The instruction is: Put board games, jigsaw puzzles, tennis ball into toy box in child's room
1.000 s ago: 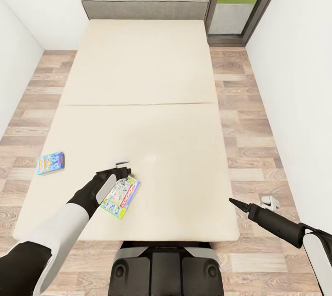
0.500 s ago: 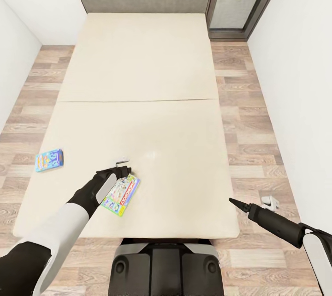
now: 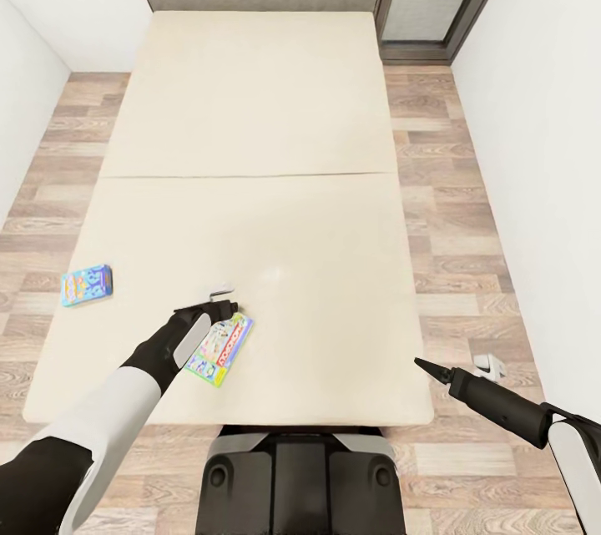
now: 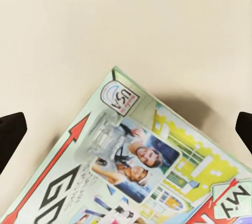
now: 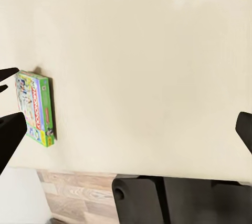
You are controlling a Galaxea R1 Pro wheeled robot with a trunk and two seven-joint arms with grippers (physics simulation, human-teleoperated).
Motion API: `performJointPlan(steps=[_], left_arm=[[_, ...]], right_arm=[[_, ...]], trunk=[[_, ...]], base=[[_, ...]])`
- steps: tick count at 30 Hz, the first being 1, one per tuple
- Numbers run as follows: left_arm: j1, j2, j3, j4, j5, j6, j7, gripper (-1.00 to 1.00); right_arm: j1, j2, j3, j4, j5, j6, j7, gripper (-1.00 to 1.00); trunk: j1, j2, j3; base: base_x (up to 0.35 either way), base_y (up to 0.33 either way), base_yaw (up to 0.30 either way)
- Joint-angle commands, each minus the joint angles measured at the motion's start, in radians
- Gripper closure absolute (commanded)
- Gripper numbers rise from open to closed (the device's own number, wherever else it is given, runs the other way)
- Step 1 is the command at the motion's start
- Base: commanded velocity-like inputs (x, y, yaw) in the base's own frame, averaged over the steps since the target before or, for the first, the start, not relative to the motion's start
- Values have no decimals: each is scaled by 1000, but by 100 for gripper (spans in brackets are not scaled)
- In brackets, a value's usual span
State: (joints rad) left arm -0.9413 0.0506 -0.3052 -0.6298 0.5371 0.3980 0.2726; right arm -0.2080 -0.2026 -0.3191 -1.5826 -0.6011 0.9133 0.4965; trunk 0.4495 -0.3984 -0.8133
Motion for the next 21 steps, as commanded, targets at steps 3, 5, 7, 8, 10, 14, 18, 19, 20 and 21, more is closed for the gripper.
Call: performJointPlan(steps=[3,5,7,8,10,14,18,19,20,21], left_arm=[[-1,2,-8,-3,10,2,10,-100],[-1,2,-7,-4,10,2,10,-100],[-1,2,-7,-5,10,2,10,-100],[-1,2,-6,-5,10,2,10,-100],[-1,2,-6,-5,10,2,10,-100],[-1,2,-6,-5,10,2,10,-100],[-1,2,-6,-5,10,2,10,-100],[-1,2,-6,-5,10,2,10,-100],[-1,2,-6,-5,10,2,10,-100],[-1,2,-6,-5,10,2,10,-100]], right_arm=[[-1,0,-1,0,2,6,5,-100],[-1,0,-2,0,3,6,6,-100],[-1,0,-2,0,3,6,5,-100],[-1,0,-2,0,3,6,5,-100],[-1,0,-2,0,3,6,5,-100],[-1,0,-2,0,3,6,6,-100],[-1,0,-2,0,2,6,7,-100],[-1,0,-2,0,2,6,7,-100],[-1,0,-2,0,2,6,7,-100],[-1,0,-3,0,2,6,7,-100]], trunk=[[0,-2,-6],[0,-2,-9],[0,-2,-13],[0,-2,-14],[0,-2,-18],[0,-2,-24],[0,-2,-31],[0,-2,-32],[0,-2,-34],[0,-2,-36]], base=[[0,0,0],[0,0,0],[0,0,0],[0,0,0],[0,0,0],[0,0,0],[0,0,0],[0,0,0],[0,0,0],[0,0,0]])
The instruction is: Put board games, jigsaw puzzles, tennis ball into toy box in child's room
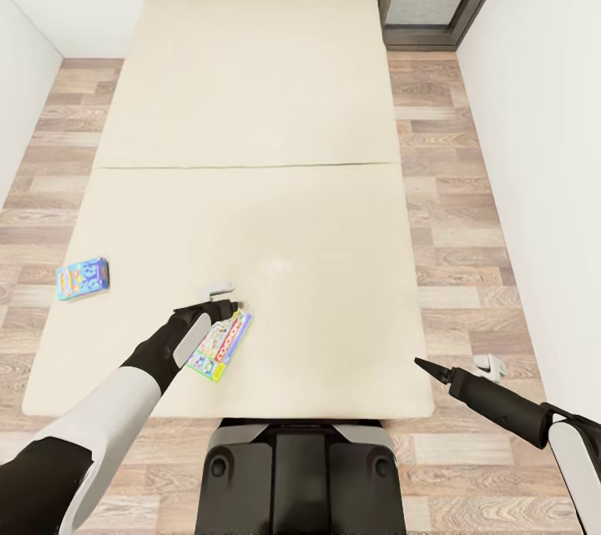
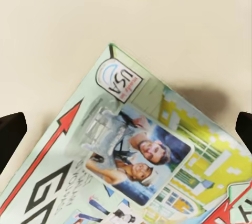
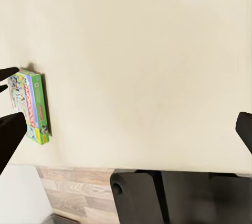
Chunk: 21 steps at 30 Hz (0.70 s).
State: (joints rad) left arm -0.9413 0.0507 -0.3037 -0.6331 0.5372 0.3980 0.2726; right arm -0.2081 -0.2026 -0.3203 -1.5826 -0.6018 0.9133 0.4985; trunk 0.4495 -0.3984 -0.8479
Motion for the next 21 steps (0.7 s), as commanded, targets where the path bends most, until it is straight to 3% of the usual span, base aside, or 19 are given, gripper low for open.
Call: performJointPlan(steps=[1,5,10,14,21], left_arm=[[-1,2,-8,-2,10,2,10,-100],[-1,2,-7,-4,10,2,10,-100],[-1,11,-7,-82,10,14,11,-100],[-1,20,-8,-98,10,17,11,-100],[-1,23,-10,-103,10,18,11,-100]], right_arm=[[-1,0,-1,0,2,6,5,-100],[-1,0,-2,0,3,4,5,-100],[1,0,-2,0,2,0,7,-100],[2,0,-4,0,1,-2,9,-100],[4,1,-41,0,-2,-2,11,-100]], trunk=[[1,-2,-3],[1,-2,-9],[1,-2,-18],[1,-2,-22],[1,-2,-24]], base=[[0,0,0],[0,0,0],[0,0,0],[0,0,0],[-118,0,0]])
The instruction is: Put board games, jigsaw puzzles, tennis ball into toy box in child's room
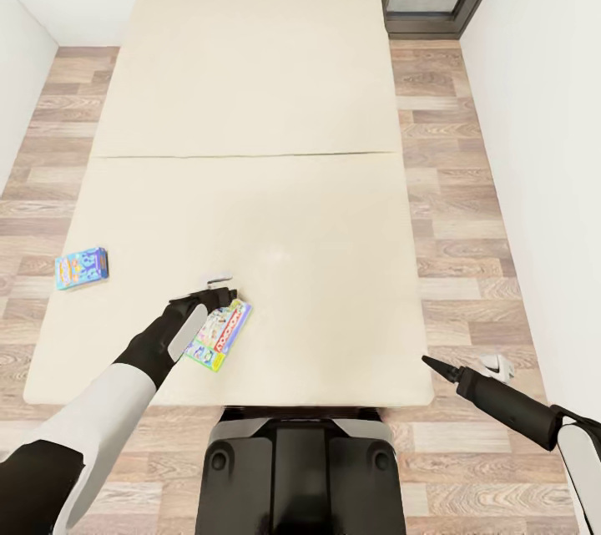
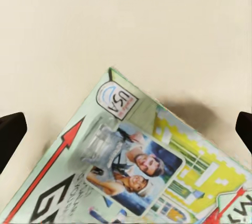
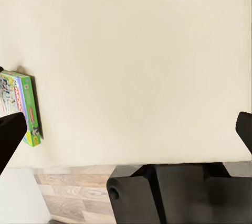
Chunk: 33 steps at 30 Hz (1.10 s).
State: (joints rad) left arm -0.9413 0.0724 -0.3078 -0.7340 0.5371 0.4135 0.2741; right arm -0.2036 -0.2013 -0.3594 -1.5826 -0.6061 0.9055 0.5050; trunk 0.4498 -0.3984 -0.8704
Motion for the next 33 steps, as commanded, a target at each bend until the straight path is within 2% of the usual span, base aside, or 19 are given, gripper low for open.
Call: performJointPlan(steps=[1,33], left_arm=[[-1,2,-6,-2,11,2,10,-100],[-1,1,-8,-2,11,2,10,-100]], right_arm=[[0,0,-4,0,2,6,5,-100],[0,0,-10,0,-4,8,6,-100]], trunk=[[0,-2,-1],[0,-2,-4]], base=[[-184,0,0],[-14,0,0]])
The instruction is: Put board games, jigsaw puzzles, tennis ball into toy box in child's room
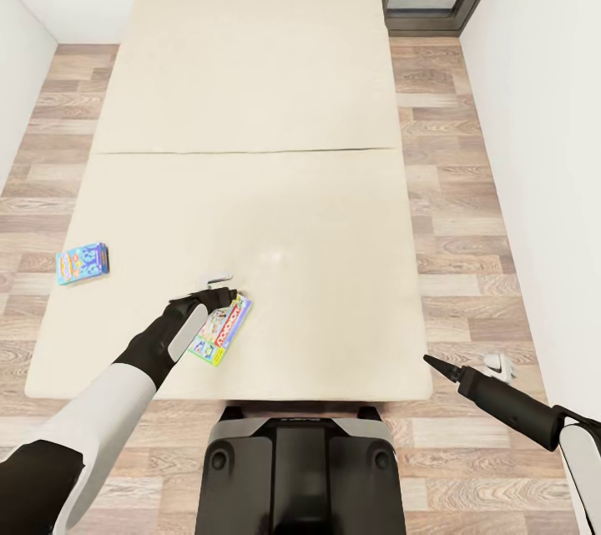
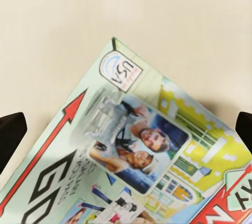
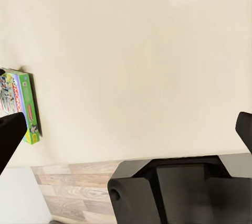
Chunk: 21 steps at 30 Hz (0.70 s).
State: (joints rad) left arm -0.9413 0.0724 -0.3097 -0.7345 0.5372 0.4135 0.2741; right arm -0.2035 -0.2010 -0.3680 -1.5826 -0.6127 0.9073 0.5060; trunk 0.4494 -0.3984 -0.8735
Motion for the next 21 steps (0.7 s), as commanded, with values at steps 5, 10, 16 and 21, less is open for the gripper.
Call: performJointPlan(steps=[5,10,16,21], left_arm=[[-1,1,-6,-2,10,2,10,-100],[-1,2,-6,-2,10,2,10,-100],[-1,1,-6,-2,10,2,10,-100],[-1,2,-7,-2,10,2,10,-100]], right_arm=[[-1,0,-3,0,2,8,6,-100],[-1,0,-3,0,2,9,6,-100],[-1,0,-2,0,2,7,6,-100],[-1,0,-2,0,1,6,7,-100]], trunk=[[1,-2,-8],[1,-2,-16],[1,-2,-25],[1,-2,-27]], base=[[0,0,0],[0,0,0],[0,0,0],[0,0,0]])
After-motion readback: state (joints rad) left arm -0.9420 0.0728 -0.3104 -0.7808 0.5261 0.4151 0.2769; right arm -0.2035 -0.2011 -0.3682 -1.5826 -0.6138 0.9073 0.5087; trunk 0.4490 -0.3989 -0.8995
